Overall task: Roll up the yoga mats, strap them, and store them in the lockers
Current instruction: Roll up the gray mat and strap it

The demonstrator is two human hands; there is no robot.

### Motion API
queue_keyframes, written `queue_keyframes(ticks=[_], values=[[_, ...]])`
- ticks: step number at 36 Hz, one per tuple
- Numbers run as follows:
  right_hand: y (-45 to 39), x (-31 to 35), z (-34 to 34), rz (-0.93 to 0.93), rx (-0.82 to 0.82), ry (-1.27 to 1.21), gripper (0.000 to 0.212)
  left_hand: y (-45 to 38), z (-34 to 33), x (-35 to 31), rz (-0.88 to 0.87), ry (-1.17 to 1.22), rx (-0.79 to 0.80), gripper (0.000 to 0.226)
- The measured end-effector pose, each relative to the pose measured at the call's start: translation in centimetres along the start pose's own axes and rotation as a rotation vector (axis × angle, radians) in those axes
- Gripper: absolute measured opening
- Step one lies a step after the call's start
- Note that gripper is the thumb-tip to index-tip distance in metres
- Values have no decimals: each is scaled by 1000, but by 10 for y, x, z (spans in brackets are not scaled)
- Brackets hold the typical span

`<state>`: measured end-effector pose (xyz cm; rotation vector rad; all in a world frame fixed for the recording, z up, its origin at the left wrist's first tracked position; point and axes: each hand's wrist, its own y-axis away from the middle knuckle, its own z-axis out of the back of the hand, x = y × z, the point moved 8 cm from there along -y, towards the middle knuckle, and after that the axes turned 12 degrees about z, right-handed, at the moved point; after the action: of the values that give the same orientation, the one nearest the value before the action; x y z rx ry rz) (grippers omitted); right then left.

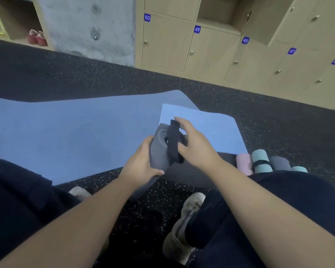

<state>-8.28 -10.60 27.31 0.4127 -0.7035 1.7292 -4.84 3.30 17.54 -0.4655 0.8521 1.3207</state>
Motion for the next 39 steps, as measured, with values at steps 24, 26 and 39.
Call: queue_keyframes(ticks=[24, 26, 39], values=[[-27, 41, -26, 77, 221, 158, 107, -1, 21, -3, -49, 203, 158, 82], [-28, 40, -27, 68, 220, 161, 109, 1, 23, -8, -36, 282, 228, 58], [-30, 59, -50, 95, 219, 143, 103, 6, 87, -32, 51, 162, -60, 42]])
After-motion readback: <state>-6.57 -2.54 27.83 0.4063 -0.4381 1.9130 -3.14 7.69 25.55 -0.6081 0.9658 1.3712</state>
